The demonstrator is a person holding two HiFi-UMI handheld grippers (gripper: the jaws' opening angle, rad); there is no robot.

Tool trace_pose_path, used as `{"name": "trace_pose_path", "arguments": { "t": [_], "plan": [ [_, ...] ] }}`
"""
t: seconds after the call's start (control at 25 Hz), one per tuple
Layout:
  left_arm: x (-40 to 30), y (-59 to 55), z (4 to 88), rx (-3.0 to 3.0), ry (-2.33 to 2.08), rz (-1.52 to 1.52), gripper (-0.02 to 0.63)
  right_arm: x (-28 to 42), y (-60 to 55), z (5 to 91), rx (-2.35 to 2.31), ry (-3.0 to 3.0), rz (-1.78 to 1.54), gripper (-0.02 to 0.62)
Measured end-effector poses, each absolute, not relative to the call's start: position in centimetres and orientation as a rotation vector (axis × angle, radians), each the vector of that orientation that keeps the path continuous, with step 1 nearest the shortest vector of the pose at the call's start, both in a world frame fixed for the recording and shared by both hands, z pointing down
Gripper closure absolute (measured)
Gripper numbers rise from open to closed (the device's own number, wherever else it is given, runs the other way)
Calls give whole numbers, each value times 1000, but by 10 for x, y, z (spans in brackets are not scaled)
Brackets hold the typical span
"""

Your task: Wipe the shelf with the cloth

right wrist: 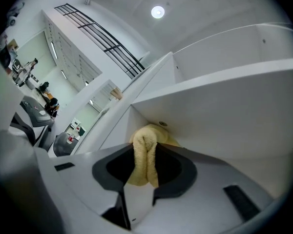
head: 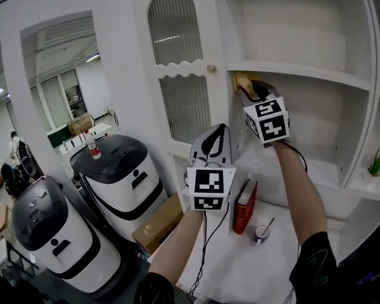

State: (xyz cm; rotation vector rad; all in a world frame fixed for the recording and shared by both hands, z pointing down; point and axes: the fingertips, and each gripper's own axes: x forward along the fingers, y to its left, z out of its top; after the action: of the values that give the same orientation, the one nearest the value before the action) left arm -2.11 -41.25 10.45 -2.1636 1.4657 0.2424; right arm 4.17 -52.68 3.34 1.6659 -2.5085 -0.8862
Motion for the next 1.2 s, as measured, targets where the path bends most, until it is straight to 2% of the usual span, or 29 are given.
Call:
{"name": "trace_pose_path", "arguments": {
  "t": [0.76,1.2],
  "plan": [
    [-10,-377,118,-2211,1439,289,607,8,-447,32,1339,-2681,-1076,488],
    [-11,-372,120,-2206,1441,274,607,26,-418,29,1291,-2817,-1101,487]
  ]
}}
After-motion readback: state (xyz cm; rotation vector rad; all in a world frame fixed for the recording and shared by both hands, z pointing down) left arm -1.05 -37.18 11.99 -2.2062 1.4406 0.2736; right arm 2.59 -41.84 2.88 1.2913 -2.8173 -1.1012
